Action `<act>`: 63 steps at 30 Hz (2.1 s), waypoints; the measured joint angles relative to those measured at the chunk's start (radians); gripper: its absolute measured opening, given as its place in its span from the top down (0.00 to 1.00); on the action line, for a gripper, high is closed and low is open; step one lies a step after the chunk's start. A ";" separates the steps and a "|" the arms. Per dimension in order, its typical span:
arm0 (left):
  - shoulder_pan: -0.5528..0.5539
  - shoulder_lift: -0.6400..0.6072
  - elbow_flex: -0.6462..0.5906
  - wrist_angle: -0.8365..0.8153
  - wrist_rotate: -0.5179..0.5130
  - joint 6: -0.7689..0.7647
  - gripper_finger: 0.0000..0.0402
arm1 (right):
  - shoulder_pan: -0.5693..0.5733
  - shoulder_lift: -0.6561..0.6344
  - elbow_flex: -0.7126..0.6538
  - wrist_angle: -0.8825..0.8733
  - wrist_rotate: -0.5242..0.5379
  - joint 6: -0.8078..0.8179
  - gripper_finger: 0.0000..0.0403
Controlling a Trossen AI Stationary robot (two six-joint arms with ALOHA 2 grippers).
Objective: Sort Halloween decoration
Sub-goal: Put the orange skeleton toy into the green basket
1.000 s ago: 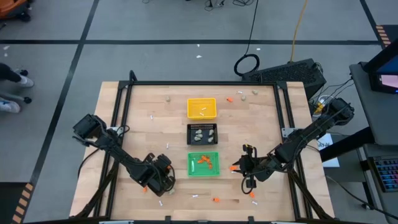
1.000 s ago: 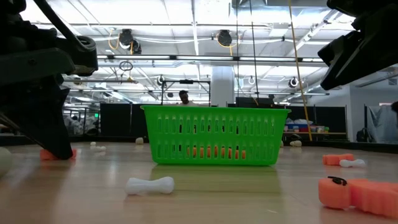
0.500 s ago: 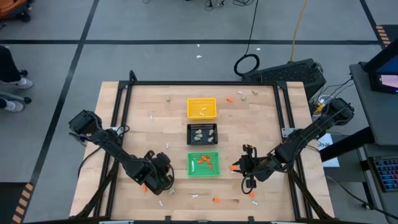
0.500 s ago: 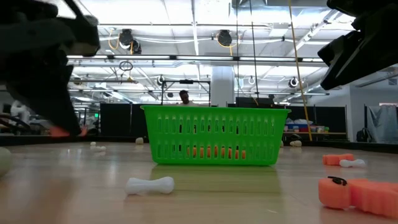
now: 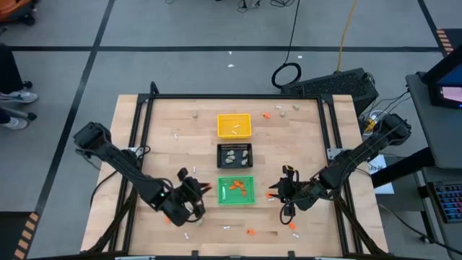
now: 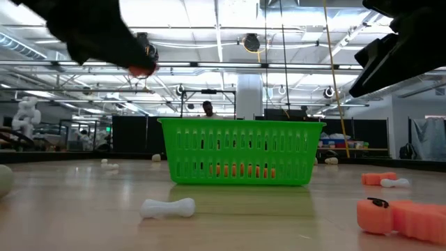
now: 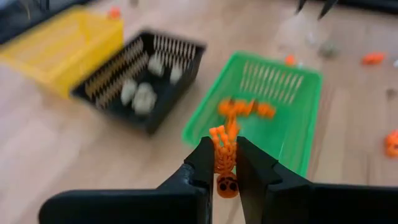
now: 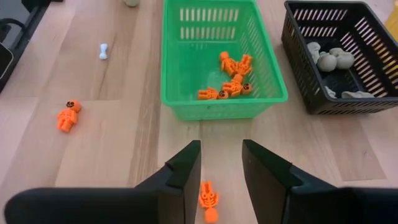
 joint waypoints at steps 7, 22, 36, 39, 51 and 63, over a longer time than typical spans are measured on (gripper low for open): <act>0.000 -0.013 0.000 0.236 -0.048 0.329 0.90 | 0.000 0.000 0.000 0.000 0.000 0.016 0.75; 0.001 -0.013 0.000 0.583 -0.052 0.728 0.90 | 0.000 0.000 0.000 0.000 -0.002 0.019 0.75; 0.001 -0.013 0.000 0.605 -0.044 0.700 0.90 | 0.000 0.000 0.000 0.000 -0.004 0.019 0.75; 0.001 -0.013 0.000 0.605 -0.044 0.688 0.90 | 0.000 0.000 0.000 0.000 -0.004 0.019 0.75; 0.001 -0.013 0.000 0.599 -0.043 0.882 0.90 | 0.000 0.000 0.000 0.000 -0.004 0.019 0.75; 0.001 -0.013 0.000 0.599 -0.020 1.480 0.90 | 0.000 0.000 0.000 0.000 -0.004 0.019 0.75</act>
